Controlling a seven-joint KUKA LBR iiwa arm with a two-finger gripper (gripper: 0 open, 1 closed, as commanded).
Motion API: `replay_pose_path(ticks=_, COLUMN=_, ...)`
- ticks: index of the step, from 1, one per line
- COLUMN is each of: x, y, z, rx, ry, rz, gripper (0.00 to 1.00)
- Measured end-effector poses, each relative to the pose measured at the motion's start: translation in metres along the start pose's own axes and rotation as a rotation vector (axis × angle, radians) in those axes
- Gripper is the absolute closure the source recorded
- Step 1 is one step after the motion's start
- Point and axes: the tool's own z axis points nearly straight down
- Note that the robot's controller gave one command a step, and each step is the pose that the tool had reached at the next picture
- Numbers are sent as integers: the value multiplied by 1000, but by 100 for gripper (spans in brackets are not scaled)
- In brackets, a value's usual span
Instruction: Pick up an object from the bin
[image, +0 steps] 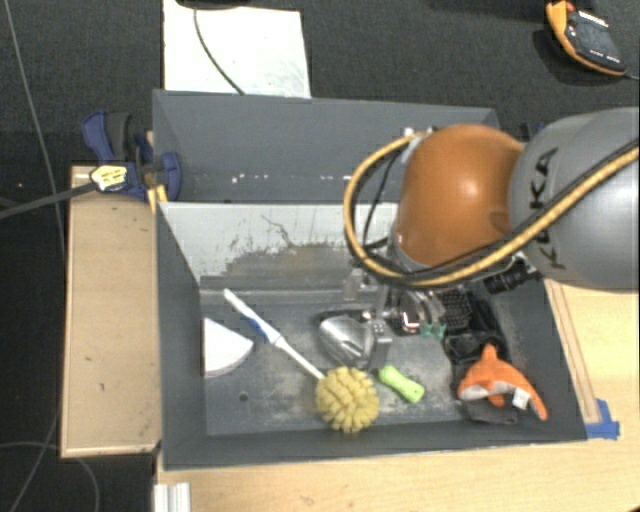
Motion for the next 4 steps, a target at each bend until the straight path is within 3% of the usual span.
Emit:
replay_pose_path(ticks=1, x=-2, y=-1, z=-4, rx=-1, ry=-9, rz=4, gripper=0)
replay_pose_path(ticks=2, x=32, y=-12, z=108, rx=-1, ry=-10, rz=-145, gripper=0)
replay_pose_path(ticks=3, x=38, y=-8, z=54, rx=-1, ry=-13, rz=-139, gripper=0)
replay_pose_path(ticks=4, x=43, y=-24, z=115, rx=-2, ry=-10, rz=-163, gripper=0)
